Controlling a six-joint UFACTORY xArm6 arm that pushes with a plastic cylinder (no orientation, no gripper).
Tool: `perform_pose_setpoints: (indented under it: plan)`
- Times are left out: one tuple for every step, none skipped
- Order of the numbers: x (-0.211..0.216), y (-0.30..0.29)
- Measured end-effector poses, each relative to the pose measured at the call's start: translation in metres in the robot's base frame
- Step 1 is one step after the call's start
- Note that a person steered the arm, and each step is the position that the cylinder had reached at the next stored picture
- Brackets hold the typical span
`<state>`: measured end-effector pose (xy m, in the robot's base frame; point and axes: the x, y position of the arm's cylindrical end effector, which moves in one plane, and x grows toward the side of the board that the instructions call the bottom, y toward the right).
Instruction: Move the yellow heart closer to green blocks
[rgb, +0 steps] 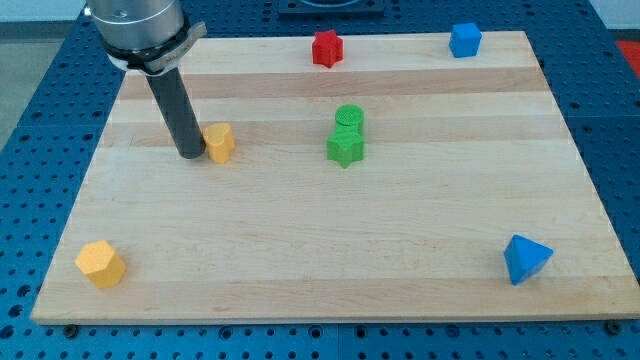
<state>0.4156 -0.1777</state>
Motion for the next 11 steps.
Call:
perform_pose_setpoints:
  plan:
    - [0.0,-0.055]
    - [0.0,-0.046]
    - [0.0,0.015]
    - [0.0,0.063]
    - [-0.008,0.095]
    - [-0.008,0.079]
    - [-0.009,0.036]
    - [-0.021,0.042]
    - [-0.024,0.088]
    - [-0.024,0.112]
    - [-0.024,0.107]
